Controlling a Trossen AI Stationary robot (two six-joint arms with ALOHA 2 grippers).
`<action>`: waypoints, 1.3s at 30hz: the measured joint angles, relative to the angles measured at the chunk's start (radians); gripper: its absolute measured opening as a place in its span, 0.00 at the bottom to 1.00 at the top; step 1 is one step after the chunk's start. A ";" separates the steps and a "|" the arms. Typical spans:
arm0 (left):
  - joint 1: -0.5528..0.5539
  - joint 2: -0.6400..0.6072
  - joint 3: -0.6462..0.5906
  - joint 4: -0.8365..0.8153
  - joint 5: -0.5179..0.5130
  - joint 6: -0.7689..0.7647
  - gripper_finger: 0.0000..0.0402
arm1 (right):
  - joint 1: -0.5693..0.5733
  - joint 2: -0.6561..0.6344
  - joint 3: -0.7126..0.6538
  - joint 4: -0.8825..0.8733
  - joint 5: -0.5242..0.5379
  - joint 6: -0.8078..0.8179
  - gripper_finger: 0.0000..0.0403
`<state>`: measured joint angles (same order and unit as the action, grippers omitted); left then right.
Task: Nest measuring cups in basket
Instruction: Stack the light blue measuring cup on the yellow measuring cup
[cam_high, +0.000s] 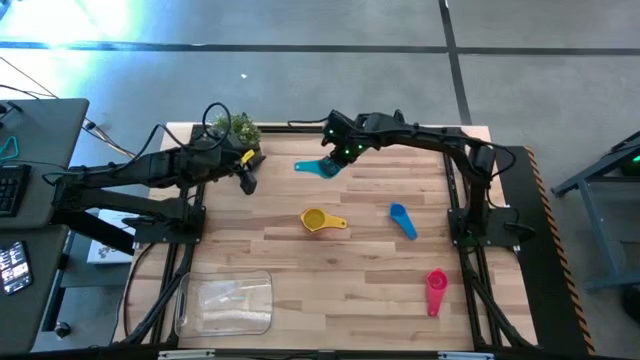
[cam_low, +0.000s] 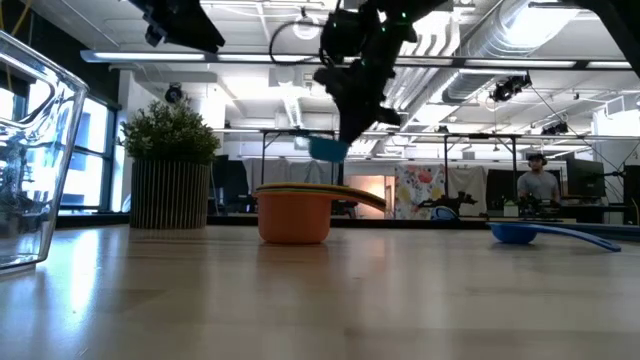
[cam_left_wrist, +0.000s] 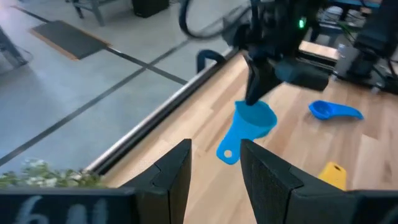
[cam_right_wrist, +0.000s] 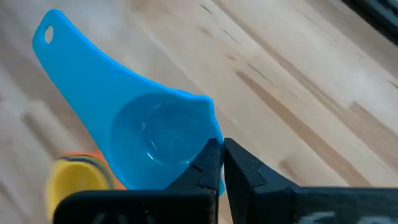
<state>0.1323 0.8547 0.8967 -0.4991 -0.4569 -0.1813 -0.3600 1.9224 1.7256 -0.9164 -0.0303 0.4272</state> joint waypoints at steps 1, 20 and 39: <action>0.000 0.000 0.000 -0.006 0.012 0.000 0.32 | 0.010 0.000 0.017 -0.006 0.000 0.000 0.00; 0.000 0.000 0.000 -0.028 0.164 -0.262 0.32 | 0.216 0.000 0.144 -0.181 -0.149 -0.358 0.00; -0.069 0.000 0.000 -0.028 0.258 -0.649 0.32 | 0.469 0.011 0.001 -0.156 -0.138 -0.630 0.00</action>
<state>0.0630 0.8551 0.8967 -0.5266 -0.1993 -0.8300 0.1095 1.9335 1.7269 -1.0721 -0.1688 -0.2026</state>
